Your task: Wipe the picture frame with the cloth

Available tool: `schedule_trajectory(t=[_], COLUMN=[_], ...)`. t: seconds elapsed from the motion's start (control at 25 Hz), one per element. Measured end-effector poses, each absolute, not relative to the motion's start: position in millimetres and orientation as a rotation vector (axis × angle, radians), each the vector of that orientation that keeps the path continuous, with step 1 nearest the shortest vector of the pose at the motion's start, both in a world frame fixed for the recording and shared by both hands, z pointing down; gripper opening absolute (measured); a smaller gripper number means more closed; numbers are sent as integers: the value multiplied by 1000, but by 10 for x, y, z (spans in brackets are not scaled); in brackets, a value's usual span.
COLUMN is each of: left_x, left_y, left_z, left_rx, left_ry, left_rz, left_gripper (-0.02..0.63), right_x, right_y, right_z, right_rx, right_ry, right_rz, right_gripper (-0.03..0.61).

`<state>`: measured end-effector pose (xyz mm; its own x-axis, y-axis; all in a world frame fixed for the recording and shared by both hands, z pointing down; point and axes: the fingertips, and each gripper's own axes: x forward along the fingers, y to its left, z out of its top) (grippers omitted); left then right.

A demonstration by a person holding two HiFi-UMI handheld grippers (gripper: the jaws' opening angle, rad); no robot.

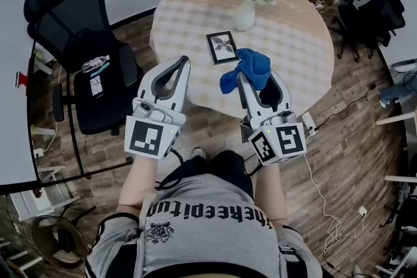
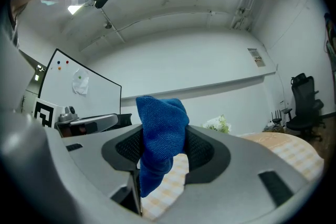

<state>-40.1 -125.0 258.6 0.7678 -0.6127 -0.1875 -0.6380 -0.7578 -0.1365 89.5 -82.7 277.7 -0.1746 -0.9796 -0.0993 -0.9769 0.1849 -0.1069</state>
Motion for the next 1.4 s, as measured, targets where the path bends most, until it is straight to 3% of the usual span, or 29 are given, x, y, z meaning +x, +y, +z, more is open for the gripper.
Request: schedule_trajectory(t=[1.4], left_x=[165], left_y=[-2722], left_z=[2968], left_rx=[-2782], left_ry=[1248], left_rz=[129], left_gripper=[17], right_x=[1486], right_y=[-2918], right_z=[3745], right_rx=[-1836], right_ry=[2605], right_rz=[-382], right_gripper=[212])
